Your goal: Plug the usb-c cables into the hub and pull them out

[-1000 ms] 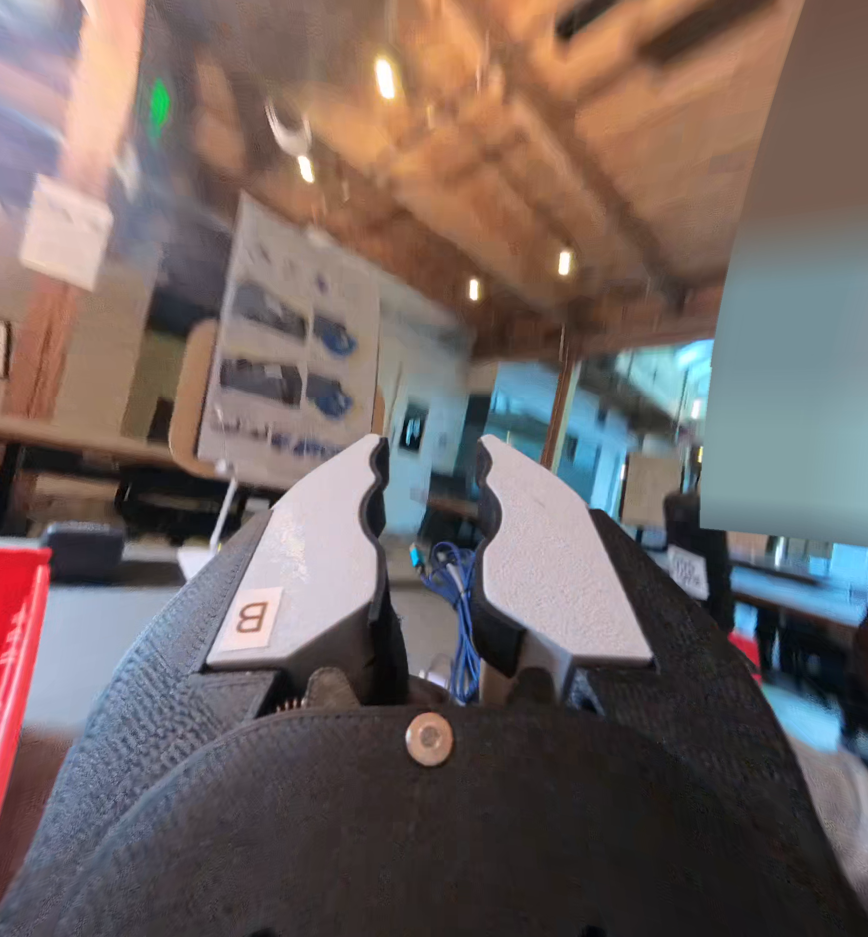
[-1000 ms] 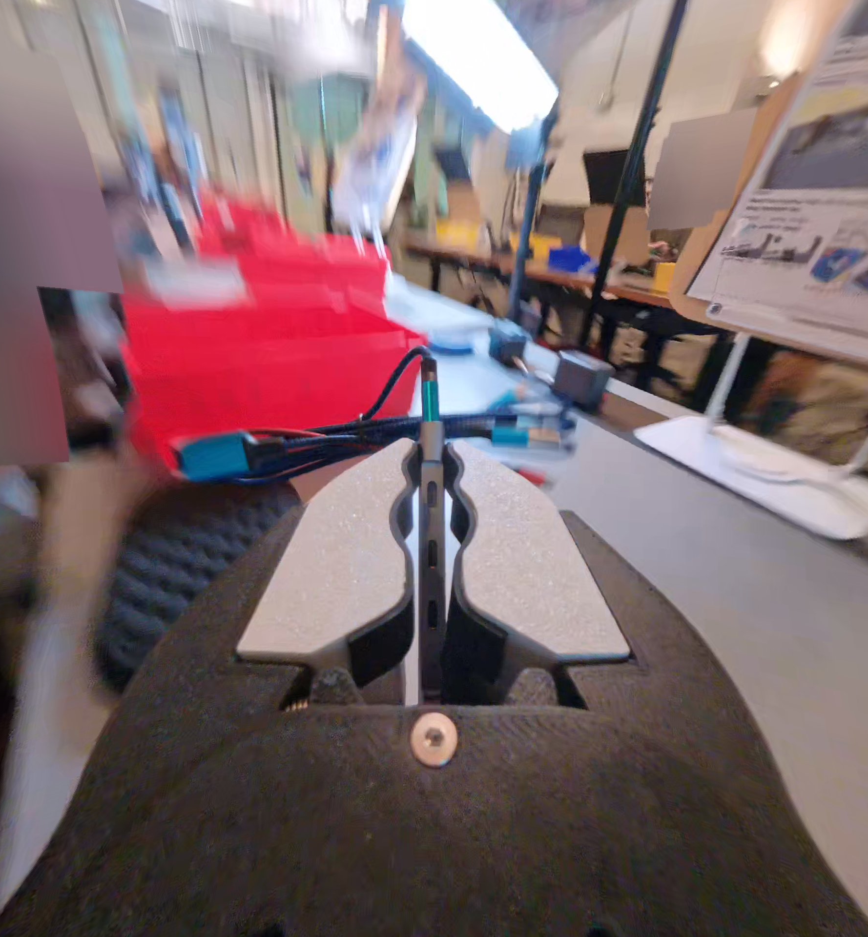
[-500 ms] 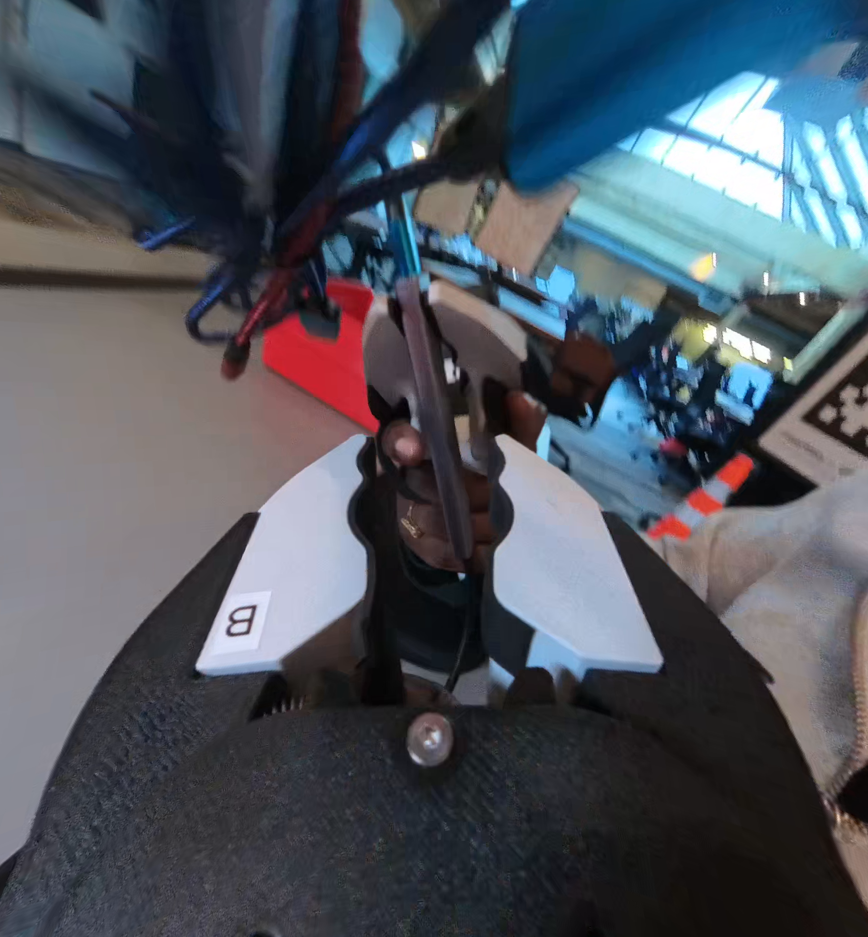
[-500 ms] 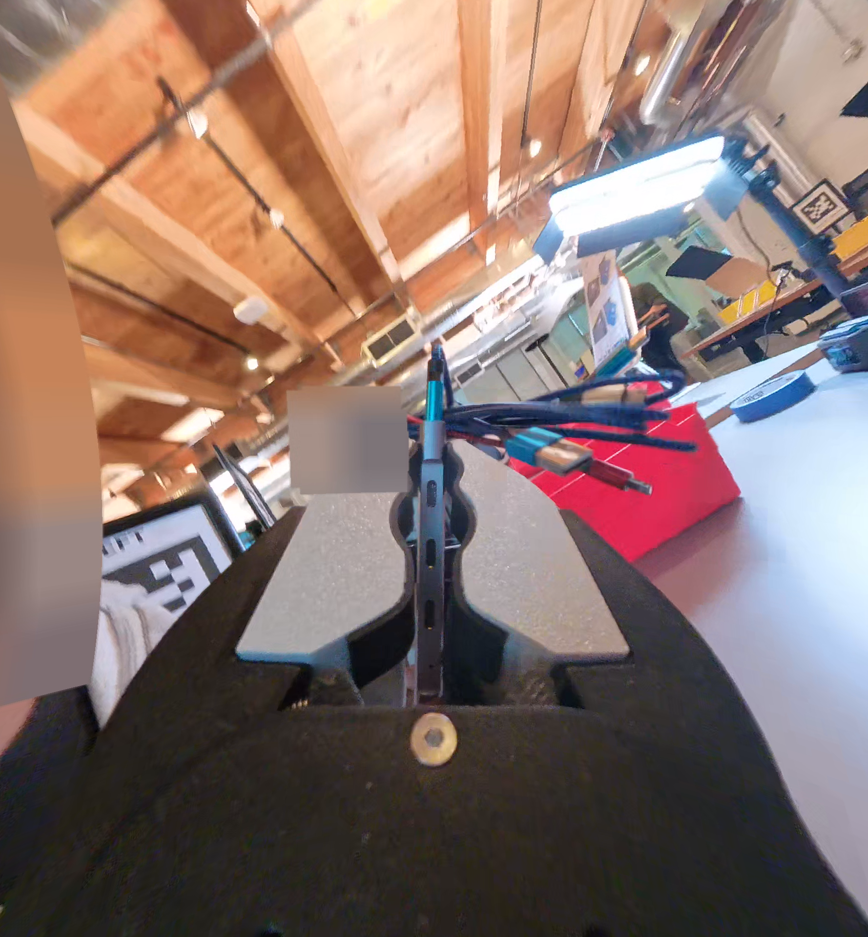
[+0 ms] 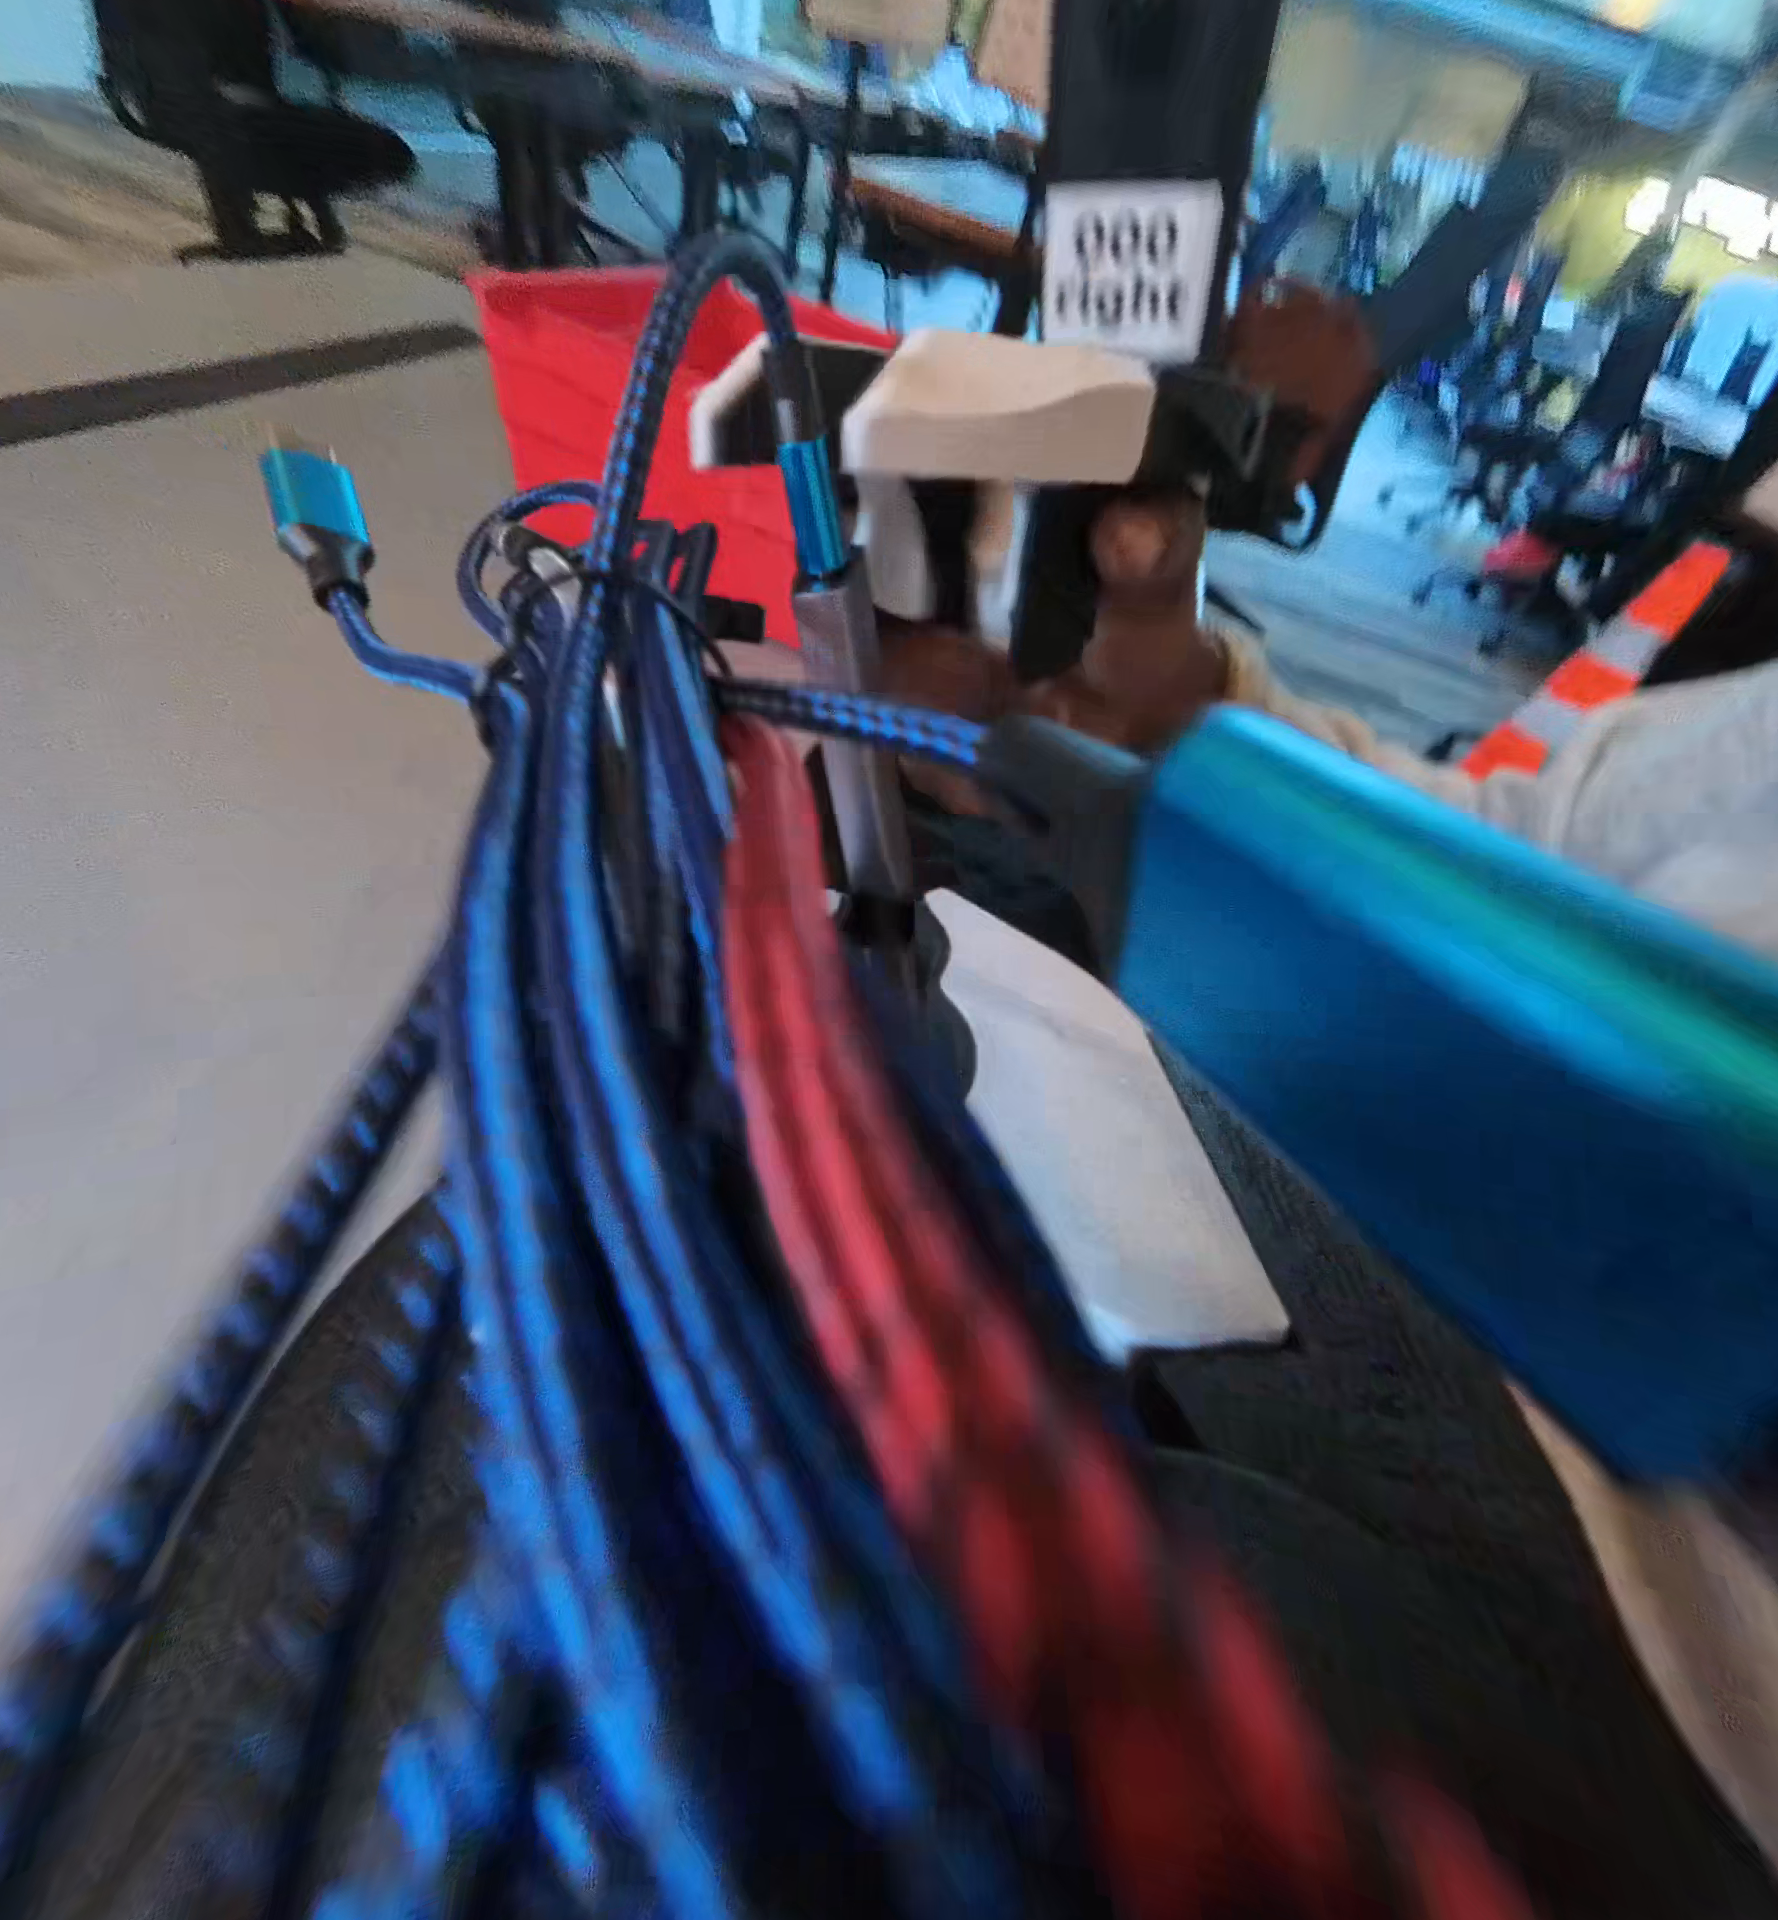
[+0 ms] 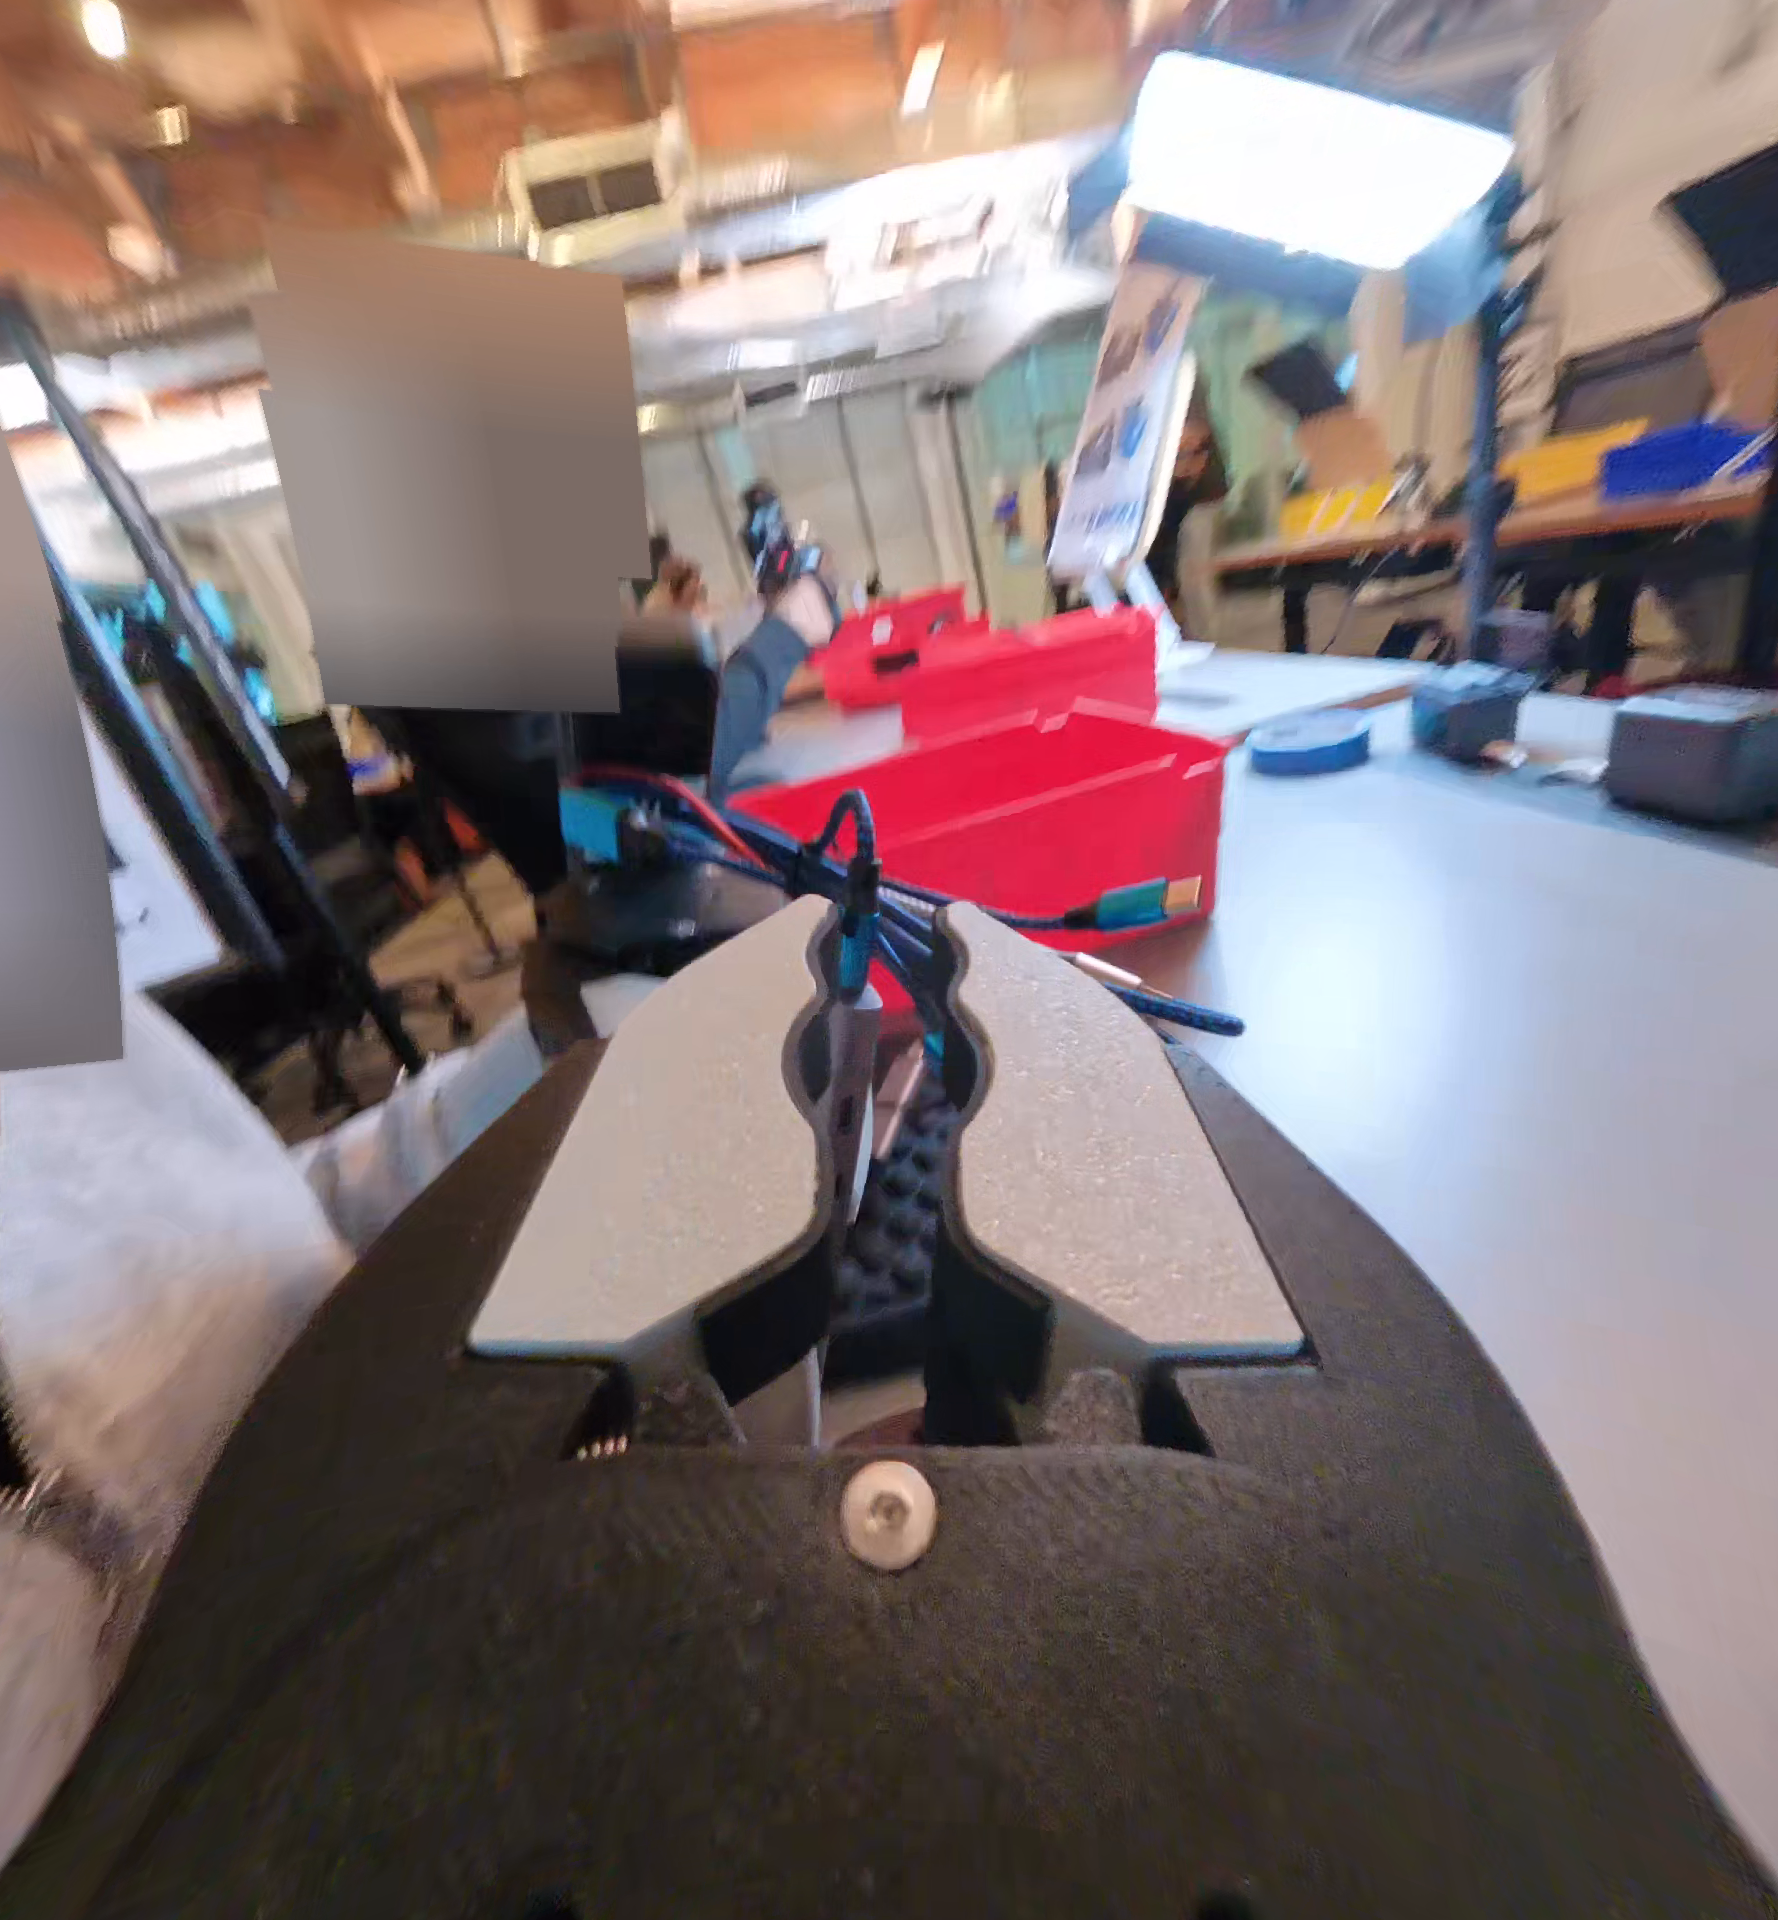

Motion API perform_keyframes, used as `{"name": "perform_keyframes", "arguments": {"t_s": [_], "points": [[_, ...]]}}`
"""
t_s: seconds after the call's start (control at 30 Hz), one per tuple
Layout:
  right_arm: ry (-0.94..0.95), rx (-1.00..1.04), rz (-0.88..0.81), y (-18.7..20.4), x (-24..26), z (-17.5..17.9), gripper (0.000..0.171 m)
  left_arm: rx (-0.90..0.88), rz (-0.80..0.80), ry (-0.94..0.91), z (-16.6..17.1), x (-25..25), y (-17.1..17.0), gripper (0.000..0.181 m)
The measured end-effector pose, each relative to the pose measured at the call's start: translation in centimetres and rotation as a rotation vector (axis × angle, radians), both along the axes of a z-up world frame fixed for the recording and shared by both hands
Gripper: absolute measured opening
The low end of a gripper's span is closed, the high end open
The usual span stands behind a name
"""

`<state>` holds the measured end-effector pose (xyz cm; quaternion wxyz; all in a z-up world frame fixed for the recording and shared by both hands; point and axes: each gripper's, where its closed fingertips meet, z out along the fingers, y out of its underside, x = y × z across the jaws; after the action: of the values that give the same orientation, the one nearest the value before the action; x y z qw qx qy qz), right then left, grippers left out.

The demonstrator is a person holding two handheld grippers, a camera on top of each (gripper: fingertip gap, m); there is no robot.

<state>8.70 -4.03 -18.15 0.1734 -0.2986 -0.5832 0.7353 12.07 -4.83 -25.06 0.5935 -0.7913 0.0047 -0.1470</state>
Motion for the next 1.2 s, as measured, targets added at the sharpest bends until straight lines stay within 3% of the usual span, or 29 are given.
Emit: {"name": "perform_keyframes", "arguments": {"t_s": [0.03, 0.17, 0.23, 0.33, 0.4, 0.47, 0.53, 0.73, 0.8, 0.87, 0.97, 1.1, 1.2], "points": [[-0.029, 0.046, 0.046, -0.5, 0.4, -0.5, 0.017, -0.035, -0.030, 0.030, -0.3, 0.4, -0.2, 0.028], [-0.056, 0.087, 0.167, -1.6, 1.9, -1.0, 0.006, -0.095, -0.122, 0.068, -1.0, 1.2, -0.5, 0.009], [-0.044, 0.053, 0.146, -1.2, 1.5, -0.9, 0.006, -0.080, -0.102, 0.048, -0.8, 1.0, -0.3, 0.019], [-0.068, -0.129, 0.016, 0.7, -0.3, -0.3, 0.005, 0.012, 0.057, 0.010, 0.1, -0.6, 0.8, 0.035], [-0.086, -0.249, -0.070, 1.8, -1.5, -0.3, 0.005, 0.080, 0.216, 0.008, 0.7, -1.9, 1.6, 0.065], [-0.077, -0.279, -0.128, 2.0, -2.0, -0.5, 0.005, 0.102, 0.299, 0.072, 0.4, -1.8, 2.4, 0.074], [-0.055, -0.287, -0.153, 1.7, -1.9, -0.3, 0.005, 0.031, 0.381, 0.191, -0.8, -2.4, 3.0, 0.072], [0.089, -0.246, -0.301, 2.3, -1.0, 1.5, 0.006, -0.023, 0.479, 0.451, -0.4, -3.5, 3.4, 0.035], [0.135, -0.239, -0.335, 2.8, -0.5, 2.2, 0.006, -0.044, 0.464, 0.551, 0.6, -4.3, 2.9, 0.023], [0.153, -0.258, -0.368, 3.2, -0.2, 2.6, 0.006, -0.076, 0.389, 0.617, 1.6, -4.7, 2.4, 0.022], [0.120, -0.224, -0.311, 2.3, -0.2, 2.0, 0.007, -0.189, 0.178, 0.465, 0.8, -3.5, 1.0, 0.022], [-0.042, -0.233, -0.150, 0.9, -0.8, 0.2, 0.013, -0.344, 0.045, 0.447, -1.4, -3.3, -1.0, 0.021], [-0.219, -0.251, -0.091, 0.1, -1.6, -1.7, 0.002, -0.391, 0.034, 0.471, -2.3, -3.1, -1.1, 0.022]]}}
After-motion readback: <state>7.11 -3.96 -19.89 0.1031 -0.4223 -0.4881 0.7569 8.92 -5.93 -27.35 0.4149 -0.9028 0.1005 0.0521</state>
